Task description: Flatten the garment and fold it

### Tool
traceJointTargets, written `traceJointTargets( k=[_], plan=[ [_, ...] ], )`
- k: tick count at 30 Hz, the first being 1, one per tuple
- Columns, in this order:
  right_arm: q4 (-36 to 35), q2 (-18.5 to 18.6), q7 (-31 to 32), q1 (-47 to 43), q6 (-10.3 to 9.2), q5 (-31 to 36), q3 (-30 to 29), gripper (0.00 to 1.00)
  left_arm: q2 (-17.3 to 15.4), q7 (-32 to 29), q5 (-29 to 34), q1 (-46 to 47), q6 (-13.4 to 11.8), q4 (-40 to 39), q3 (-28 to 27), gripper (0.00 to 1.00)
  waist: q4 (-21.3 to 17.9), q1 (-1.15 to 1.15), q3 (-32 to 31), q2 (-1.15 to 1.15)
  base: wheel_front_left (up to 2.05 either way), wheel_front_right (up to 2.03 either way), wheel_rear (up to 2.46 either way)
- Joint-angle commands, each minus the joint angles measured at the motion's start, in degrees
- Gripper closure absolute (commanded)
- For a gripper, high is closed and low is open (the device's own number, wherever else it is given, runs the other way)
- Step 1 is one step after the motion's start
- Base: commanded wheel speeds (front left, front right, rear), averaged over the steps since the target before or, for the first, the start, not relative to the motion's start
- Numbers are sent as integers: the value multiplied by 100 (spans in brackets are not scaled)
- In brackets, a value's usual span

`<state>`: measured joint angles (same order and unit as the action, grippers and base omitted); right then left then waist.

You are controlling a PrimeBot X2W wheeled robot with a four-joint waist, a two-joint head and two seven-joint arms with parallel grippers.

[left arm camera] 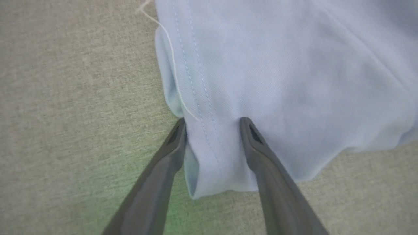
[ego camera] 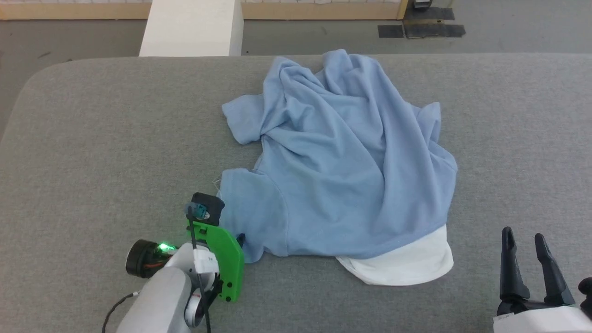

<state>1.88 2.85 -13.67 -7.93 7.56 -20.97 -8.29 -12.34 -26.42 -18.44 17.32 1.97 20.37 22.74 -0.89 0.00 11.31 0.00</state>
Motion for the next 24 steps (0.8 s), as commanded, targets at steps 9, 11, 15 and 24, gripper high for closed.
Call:
traceJointTargets(
  k=[9, 11, 15, 24],
  plan=[
    [99, 3, -58, 40, -8, -79, 21, 0, 306, 852, -668, -483, -135, -465, -515, 100, 112, 0, -239, 0, 0, 0, 0],
    [88, 3, -49, 12, -8, -73, -4, 0, 142, 905, -781, -732, -303, -903, -804, 100, 200, 0, -251, 0, 0, 0, 0],
    [46, 3, -9, -39, -8, -72, -54, 0, -307, 806, -995, -1468, -699, -1783, -1482, 100, 371, 0, -207, 0, 0, 0, 0],
    [-31, 3, 119, 56, -8, -32, -85, 0, -282, 941, -1401, -2326, -741, -2506, -1799, 0, 690, 0, -4, 0, 0, 0, 0]
  ],
)
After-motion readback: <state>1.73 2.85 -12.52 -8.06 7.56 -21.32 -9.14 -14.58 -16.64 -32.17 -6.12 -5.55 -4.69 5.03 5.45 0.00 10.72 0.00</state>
